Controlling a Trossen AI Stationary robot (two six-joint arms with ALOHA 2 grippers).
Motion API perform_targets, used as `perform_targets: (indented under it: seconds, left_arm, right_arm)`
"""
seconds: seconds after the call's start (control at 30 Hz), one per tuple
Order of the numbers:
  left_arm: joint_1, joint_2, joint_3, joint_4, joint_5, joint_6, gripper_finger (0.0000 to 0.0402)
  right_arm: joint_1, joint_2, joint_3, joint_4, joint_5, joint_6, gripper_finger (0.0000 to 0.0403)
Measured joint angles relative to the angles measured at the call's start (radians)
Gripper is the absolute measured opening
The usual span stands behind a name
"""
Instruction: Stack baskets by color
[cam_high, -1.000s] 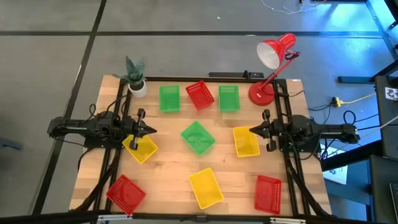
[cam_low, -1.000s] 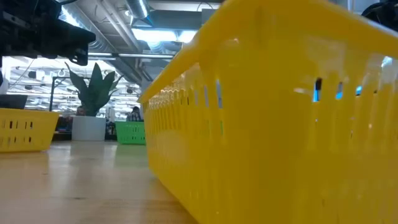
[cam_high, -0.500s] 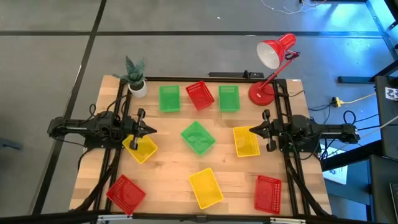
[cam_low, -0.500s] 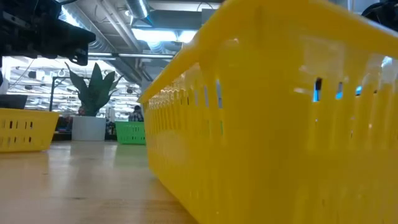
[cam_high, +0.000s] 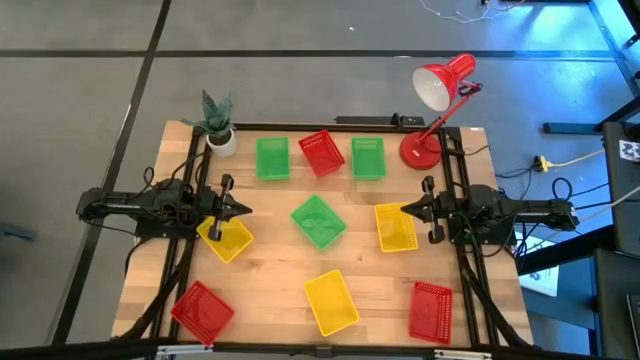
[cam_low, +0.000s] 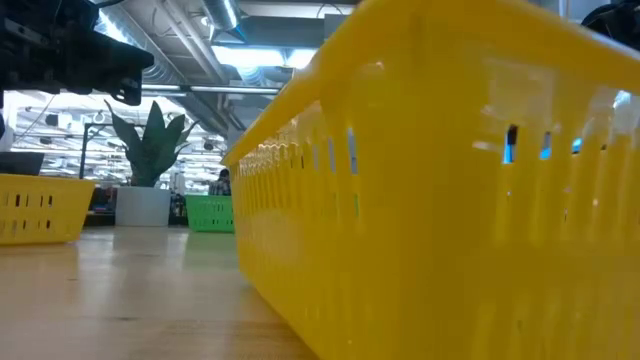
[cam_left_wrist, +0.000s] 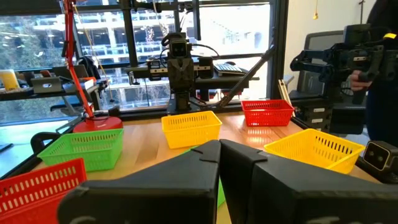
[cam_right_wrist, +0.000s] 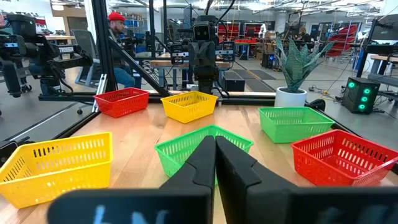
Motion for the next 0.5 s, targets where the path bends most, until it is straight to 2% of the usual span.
perform_targets:
  seconds: [0.3, 0.5]
  left_arm:
    - [0.0, 0.0, 0.0, 0.0, 0.0, 0.0, 0.0]
    - [0.0, 0.0, 0.0, 0.0, 0.0, 0.0, 0.0]
  right_arm:
    - [0.0, 0.0, 0.005, 0.067, 0.03, 0.029, 0.0011]
    - [0.0, 0.043, 0.141, -0.055, 0.103, 0.082, 0.0002]
